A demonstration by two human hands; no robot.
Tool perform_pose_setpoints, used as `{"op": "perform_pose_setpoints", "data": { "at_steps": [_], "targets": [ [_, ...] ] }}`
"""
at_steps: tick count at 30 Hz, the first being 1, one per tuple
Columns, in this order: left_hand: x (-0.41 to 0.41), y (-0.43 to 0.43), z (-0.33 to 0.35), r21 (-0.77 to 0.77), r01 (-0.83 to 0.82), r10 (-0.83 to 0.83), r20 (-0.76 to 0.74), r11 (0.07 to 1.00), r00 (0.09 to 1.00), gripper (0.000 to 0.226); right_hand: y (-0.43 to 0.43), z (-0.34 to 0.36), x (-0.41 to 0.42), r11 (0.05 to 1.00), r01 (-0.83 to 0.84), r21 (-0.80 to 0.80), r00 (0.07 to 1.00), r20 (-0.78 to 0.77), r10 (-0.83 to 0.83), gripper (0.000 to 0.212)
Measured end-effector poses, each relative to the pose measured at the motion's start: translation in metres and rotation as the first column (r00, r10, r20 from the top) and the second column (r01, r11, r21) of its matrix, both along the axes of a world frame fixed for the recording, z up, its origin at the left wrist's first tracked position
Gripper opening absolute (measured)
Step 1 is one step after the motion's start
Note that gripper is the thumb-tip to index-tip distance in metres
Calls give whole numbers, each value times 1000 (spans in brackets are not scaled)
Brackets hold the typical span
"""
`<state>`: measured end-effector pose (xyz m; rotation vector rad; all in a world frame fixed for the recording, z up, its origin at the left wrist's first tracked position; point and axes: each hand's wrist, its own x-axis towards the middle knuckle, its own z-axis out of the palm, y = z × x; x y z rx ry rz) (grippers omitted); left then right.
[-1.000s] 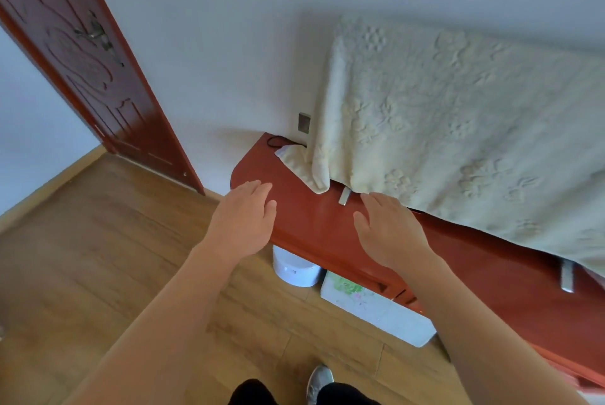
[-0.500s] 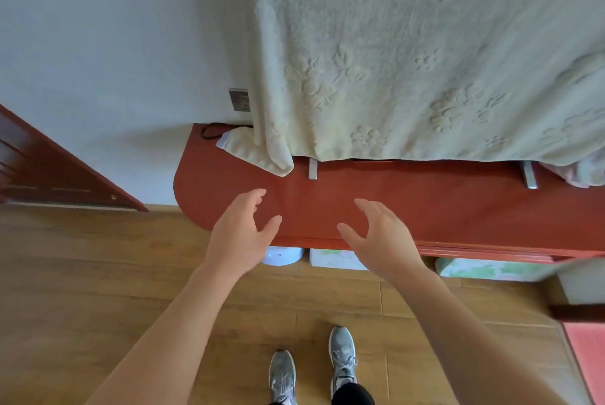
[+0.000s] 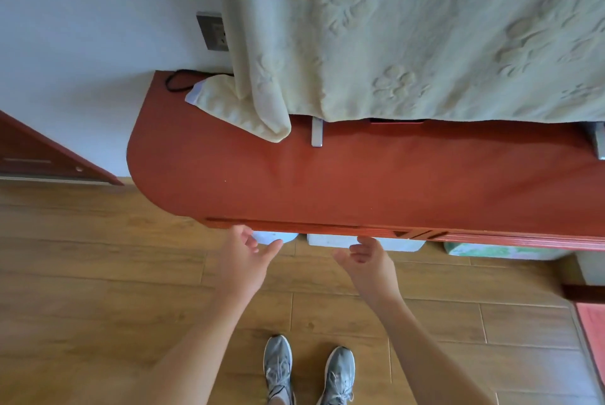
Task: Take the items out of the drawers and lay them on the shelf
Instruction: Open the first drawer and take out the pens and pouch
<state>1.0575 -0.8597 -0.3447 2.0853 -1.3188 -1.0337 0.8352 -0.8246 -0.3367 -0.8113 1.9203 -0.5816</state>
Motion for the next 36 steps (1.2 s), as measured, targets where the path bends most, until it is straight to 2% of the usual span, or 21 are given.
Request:
{"op": "perform_pose_setpoints", "data": {
  "at_steps": [5,9,14,17,19,23,26,28,32,36],
  "targets": [
    [-10,0,-51,82,-210,223,-211,974,952,77,-10,-55,4,994,101,38,991,81,-104,86],
    [-19,-7,-74,139,-256,290,-389,957,875,102,-16,-79,12,976,216,-4,948,239,-209,97],
    [-21,-17,-89,146,-312,335,-598,939,728,94,-19,-94,18,949,305,-75,887,386,-255,80],
    [-21,-21,-92,148,-343,343,-701,928,626,72,-21,-98,22,925,365,-105,844,457,-281,67],
    [-21,-22,-94,149,-364,342,-759,919,553,62,-22,-101,25,905,410,-109,807,507,-305,68],
    [-25,-21,-96,137,-385,314,-838,913,447,60,-24,-104,27,859,503,-91,706,617,-348,74],
    [-30,-20,-97,119,-395,296,-855,911,426,58,-26,-104,29,831,550,-89,644,679,-354,82],
    [-33,-18,-97,118,-417,306,-854,901,420,61,-24,-106,29,813,576,-87,605,714,-352,76],
    [-35,-12,-100,103,-432,289,-874,896,391,66,-22,-105,31,780,621,-83,547,758,-355,47],
    [-32,-3,-101,96,-424,282,-871,900,402,85,-11,-108,35,769,633,-88,541,760,-359,56]
  ]
}}
